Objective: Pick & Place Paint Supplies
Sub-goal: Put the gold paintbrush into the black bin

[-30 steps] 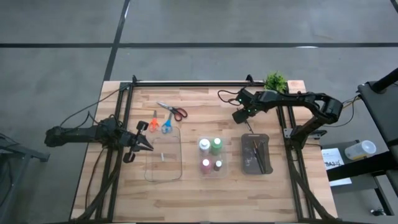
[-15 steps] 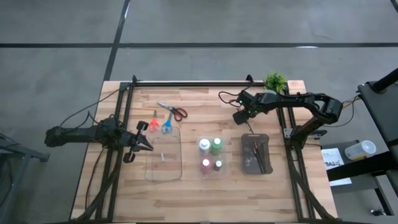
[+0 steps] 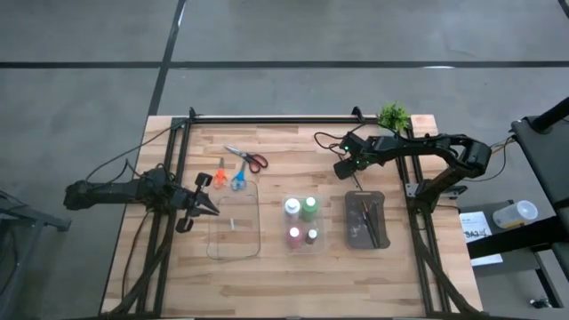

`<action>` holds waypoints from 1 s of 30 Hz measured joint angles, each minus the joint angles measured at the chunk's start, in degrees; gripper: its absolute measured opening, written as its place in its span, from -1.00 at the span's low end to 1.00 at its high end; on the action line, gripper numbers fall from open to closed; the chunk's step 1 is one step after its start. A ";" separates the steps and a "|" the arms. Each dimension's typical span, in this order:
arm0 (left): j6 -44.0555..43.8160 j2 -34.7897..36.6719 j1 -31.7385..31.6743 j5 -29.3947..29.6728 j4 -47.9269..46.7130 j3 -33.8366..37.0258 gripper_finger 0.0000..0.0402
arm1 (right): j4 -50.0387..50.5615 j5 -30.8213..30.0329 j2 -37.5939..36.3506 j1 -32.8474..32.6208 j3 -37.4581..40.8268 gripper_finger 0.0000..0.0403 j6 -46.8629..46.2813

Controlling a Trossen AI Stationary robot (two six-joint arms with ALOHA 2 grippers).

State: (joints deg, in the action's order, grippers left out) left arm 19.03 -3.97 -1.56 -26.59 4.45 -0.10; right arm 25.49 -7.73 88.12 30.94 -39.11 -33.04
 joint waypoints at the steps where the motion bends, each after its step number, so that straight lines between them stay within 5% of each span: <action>1: 0.00 0.00 0.00 0.00 -0.01 -0.01 -0.82 | 0.04 -0.03 0.00 0.04 0.02 -0.41 0.00; 7: 0.00 0.00 -0.02 0.00 0.00 -0.02 -0.82 | 0.25 -1.03 0.07 0.02 0.07 -0.49 -0.02; 15: 0.00 0.00 -0.01 0.01 -0.01 0.00 -0.82 | 0.66 -1.42 0.11 0.04 0.15 -0.91 0.00; 30: 0.00 0.00 0.00 0.01 -0.02 -0.02 -0.82 | 0.62 -1.27 0.11 0.06 0.20 -0.93 -0.02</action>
State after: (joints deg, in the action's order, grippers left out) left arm 19.03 -3.97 -1.56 -26.58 4.43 -0.12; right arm 26.11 -8.99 88.23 31.00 -38.92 -33.06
